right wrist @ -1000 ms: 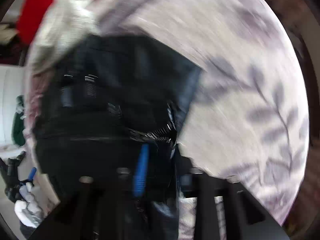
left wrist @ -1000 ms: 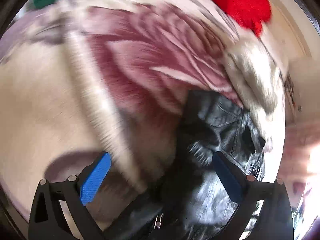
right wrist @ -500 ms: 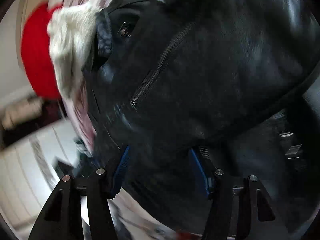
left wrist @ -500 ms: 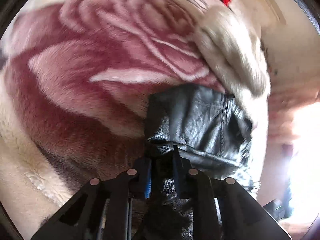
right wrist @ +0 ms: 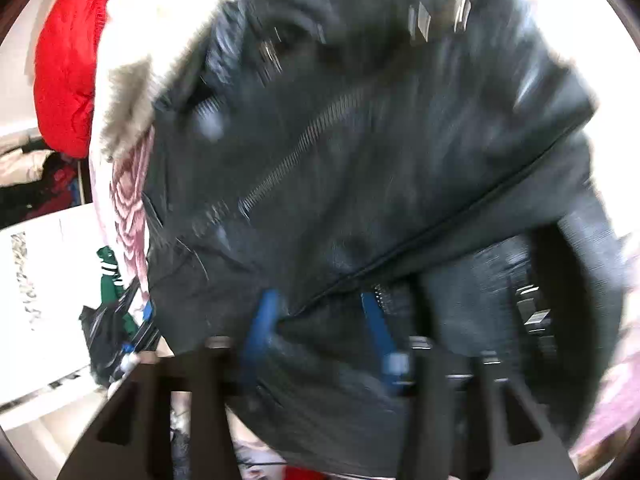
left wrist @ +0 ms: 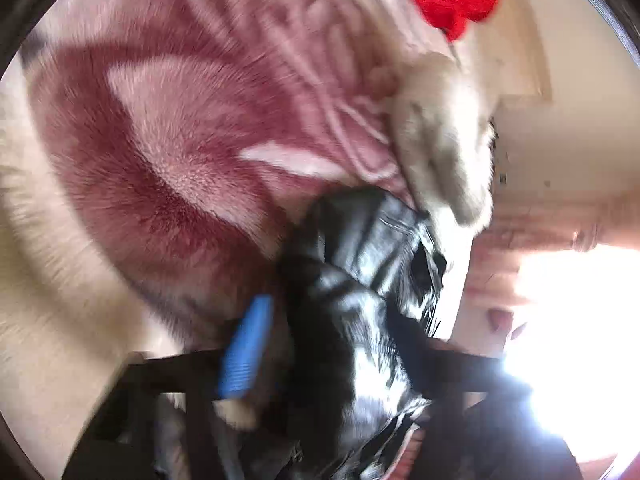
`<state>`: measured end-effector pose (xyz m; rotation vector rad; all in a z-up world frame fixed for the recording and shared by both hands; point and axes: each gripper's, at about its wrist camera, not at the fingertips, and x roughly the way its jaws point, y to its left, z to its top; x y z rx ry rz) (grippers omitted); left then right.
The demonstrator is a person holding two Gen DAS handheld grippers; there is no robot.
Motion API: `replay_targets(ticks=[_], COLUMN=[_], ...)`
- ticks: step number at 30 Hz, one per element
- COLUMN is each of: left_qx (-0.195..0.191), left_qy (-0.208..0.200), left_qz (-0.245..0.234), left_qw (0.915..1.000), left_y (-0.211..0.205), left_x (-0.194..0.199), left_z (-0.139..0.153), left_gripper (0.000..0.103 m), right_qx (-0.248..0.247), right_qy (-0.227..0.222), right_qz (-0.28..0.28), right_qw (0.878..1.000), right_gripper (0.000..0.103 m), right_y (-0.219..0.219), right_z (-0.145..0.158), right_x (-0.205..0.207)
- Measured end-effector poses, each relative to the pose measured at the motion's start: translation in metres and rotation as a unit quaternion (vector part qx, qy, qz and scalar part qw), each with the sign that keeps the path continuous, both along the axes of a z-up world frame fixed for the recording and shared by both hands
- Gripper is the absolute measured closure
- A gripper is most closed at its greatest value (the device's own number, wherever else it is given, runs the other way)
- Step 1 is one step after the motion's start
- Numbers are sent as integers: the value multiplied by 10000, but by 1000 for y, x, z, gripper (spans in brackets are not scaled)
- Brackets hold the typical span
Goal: Fold large clothes
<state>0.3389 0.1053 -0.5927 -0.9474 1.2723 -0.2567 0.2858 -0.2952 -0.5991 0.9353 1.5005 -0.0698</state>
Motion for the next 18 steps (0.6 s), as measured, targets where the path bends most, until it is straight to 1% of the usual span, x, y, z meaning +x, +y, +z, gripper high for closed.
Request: replay_targets(ticks=[1,2,4,5,6,7,8,9,10,12,13,14,16,17,18], left_qx=[29,100,191,365,524,752,1104,1442,1569,1719,1745,1738,1613,1553,1531], left_qy=[-125,-126,-127,-167,-180,-200,-191,-174,-167,-126,-143,-103,-1,45,66], left_qz=[-49,-90,-138,-176,-188,-230,-359,-449,-547,-541,-567,-586,-564,-575,-593], left_qw=[9999,9998,9996,9990,9983,9967,9931,9884,9860,9836,9829,9830,9853,9862,9864], left_y=[-5,-11,-24,-35,-37,-46,-56,-63,-71,-73,-74,-72,-68,-66,-65], left_x=[-7,-14,-26,-33,-37,-39,-42,-43,-45,-44,-43,-40,-36,-33,-33], left_z=[7,10,10,10,8,6,3,-2,-10,-18,-22,-25,-33,-35,-37], left_gripper=[36,36,36,36,36,36,41,68,75,75,75,75,72,70,70], right_qx=[-62,-165,-341,-461,-680,-829,-1002,-1177,-1318,-1680,-1748,-1753,-1815,-1882,-1989], right_qy=[-110,-259,-458,-519,-517,-477,-443,-441,-448,-349,-322,-263,-61,52,194], right_qz=[92,276,620,754,808,776,709,614,552,471,533,653,1090,1379,1627], right_qw=[9999,9991,9964,9947,9931,9924,9914,9902,9887,9840,9826,9820,9773,9724,9662], right_gripper=[45,45,43,43,43,43,43,43,43,43,50,65,70,79,81], right_y=[-11,-11,-9,-9,-15,-21,-32,-50,-70,-96,-105,-111,-110,-106,-107], right_z=[9,24,43,49,53,52,51,50,49,40,33,27,7,-5,-18], right_x=[11,18,35,43,52,66,71,75,76,79,80,83,86,86,83])
